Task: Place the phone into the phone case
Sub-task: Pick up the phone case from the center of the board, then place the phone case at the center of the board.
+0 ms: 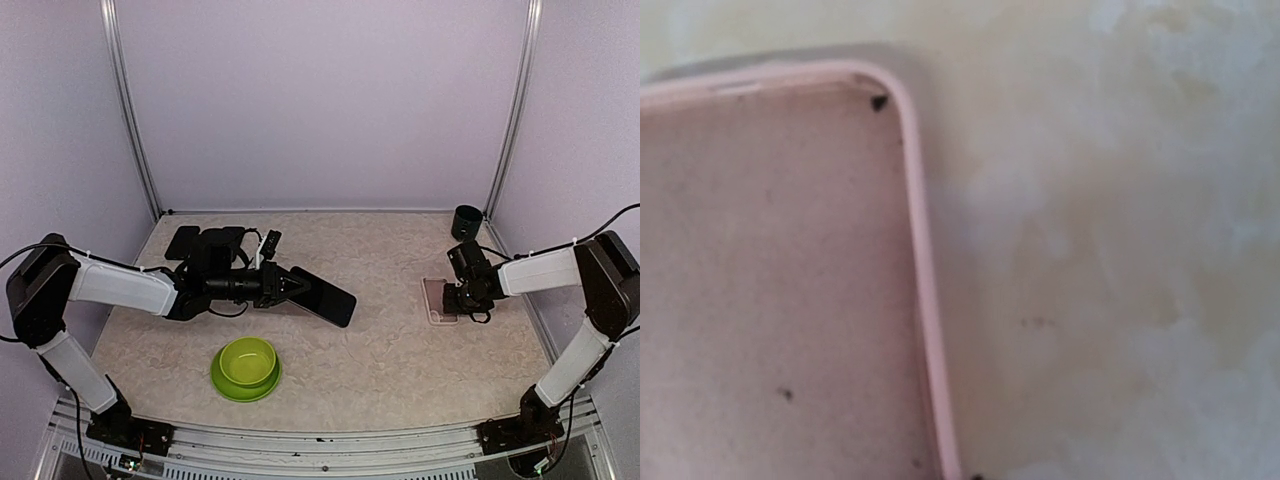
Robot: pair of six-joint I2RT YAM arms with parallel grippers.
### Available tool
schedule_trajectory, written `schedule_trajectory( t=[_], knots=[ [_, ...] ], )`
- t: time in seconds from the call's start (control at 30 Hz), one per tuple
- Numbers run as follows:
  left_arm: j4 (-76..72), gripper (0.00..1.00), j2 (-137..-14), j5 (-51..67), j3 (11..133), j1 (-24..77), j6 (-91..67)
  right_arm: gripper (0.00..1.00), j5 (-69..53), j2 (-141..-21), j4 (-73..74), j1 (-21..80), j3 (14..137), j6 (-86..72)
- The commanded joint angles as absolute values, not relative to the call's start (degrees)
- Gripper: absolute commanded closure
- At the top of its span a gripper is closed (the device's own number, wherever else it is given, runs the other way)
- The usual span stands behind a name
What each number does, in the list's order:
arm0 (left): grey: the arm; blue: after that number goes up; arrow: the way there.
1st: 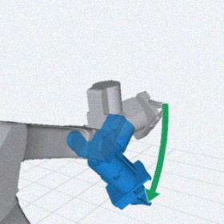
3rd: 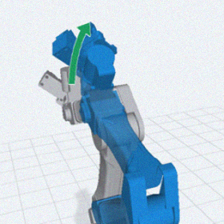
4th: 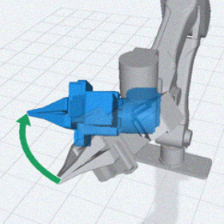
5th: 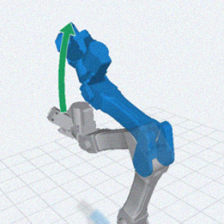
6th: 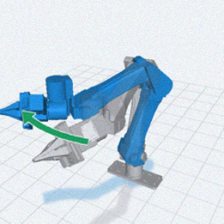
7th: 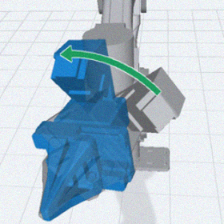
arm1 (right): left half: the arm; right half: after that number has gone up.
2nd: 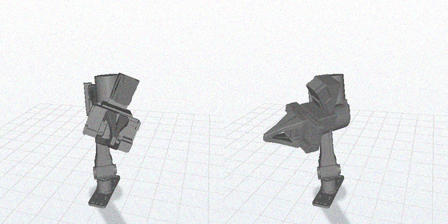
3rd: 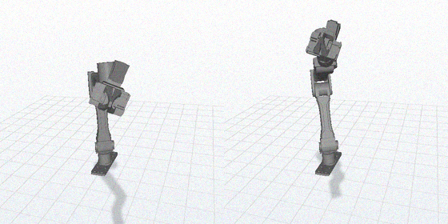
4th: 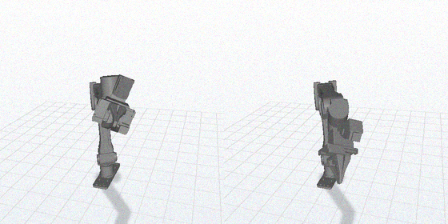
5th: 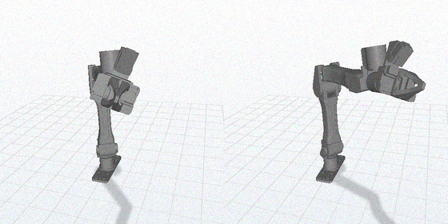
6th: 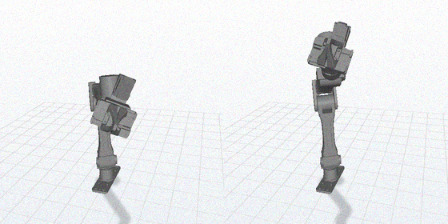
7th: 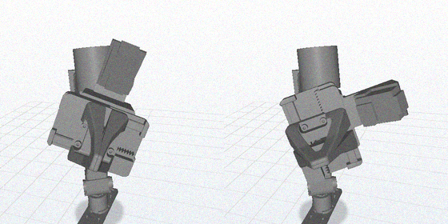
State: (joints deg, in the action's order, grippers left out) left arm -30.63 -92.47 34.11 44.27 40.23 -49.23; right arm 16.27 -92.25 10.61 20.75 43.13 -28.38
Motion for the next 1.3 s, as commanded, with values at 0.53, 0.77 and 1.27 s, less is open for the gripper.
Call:
schedule_trajectory(
  t=[0.53,0.77,1.27],
  knots=[
    [-33.6,1.0,-89.41,35.27,44.32,39.43,-48.87,1.0,1.06,-85.1,3.57,26.99,45.66,-14.88],
    [-32.89,1.0,-87.02,34.83,42.5,38.98,-48.61,1.0,-2.93,-89.34,3.62,30.93,49.25,-9.57],
    [-29.56,1.0,-79.0,33.66,38.09,36.88,-47.47,1.0,-12.73,-100.74,4.53,38.98,59.43,6.63]
  ],
)
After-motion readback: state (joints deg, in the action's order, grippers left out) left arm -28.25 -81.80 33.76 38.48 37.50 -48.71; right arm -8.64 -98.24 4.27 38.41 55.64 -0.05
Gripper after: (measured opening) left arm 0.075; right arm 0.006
